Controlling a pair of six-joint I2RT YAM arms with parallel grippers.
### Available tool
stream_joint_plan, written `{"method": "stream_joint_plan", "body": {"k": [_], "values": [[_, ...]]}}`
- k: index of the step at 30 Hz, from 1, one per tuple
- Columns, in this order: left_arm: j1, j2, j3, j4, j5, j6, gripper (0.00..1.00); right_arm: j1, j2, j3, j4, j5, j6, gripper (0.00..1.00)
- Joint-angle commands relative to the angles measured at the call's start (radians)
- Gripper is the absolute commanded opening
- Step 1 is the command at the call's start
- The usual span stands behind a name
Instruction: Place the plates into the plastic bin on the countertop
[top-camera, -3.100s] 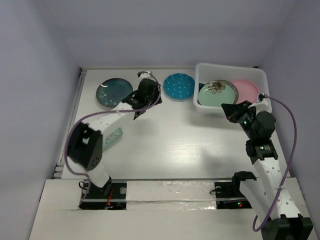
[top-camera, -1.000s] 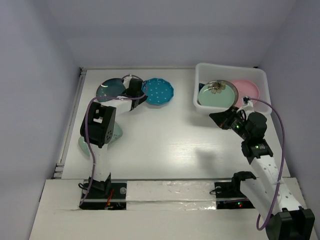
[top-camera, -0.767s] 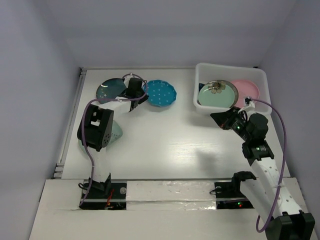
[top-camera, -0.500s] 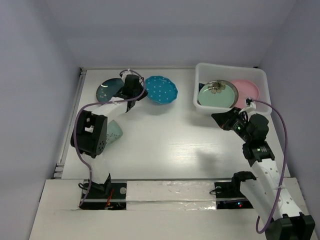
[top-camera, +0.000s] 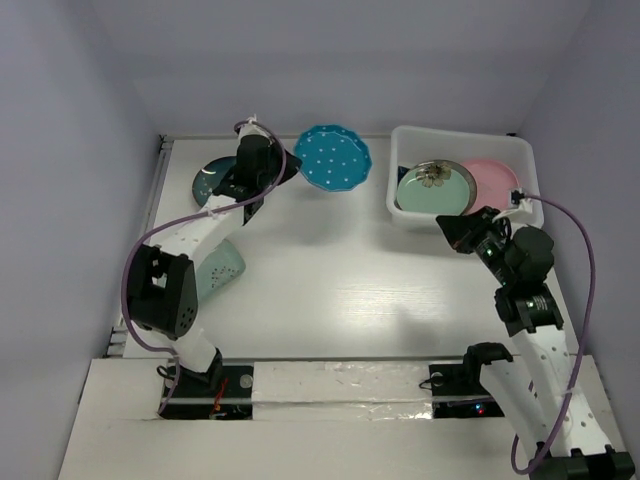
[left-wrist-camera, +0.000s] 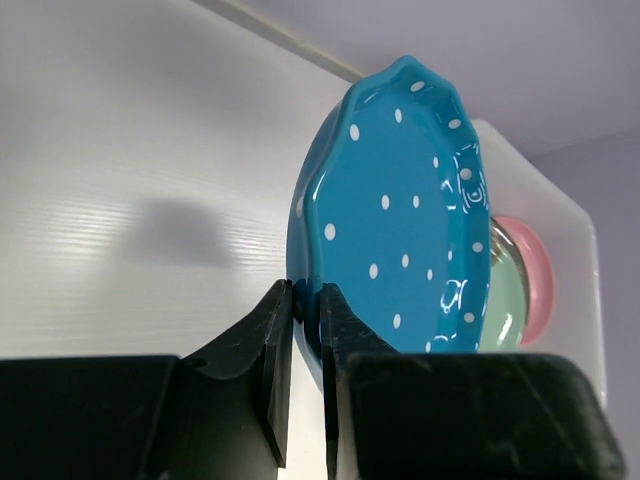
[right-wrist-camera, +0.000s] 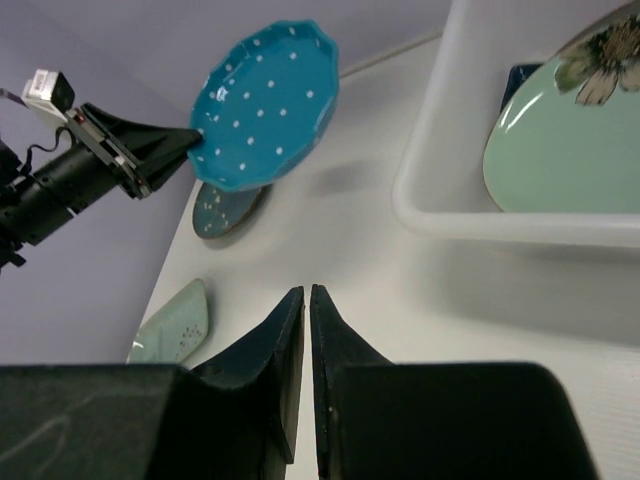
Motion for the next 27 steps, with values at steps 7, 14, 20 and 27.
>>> {"method": "stream_joint_plan", "body": {"k": [7,14,20,27], "values": [[-0.144,0.021,0.265,0.177,0.130,-0.074,0.00,0.010,-0.041,0.164,-0.060,0.100,-0.018,0.12],[-0.248,0.170,0.413,0.202,0.133,-0.094,0.00,0.010,-0.055,0.190,-0.077,0.118,-0.005,0.13],[-0.314,0.330,0.575,0.231,0.132,-0.116,0.00,0.010,-0.089,0.192,-0.118,0.161,-0.028,0.13],[-0.371,0.543,0.808,0.263,0.146,-0.185,0.00,0.010,-0.101,0.184,-0.153,0.154,-0.044,0.13]]}}
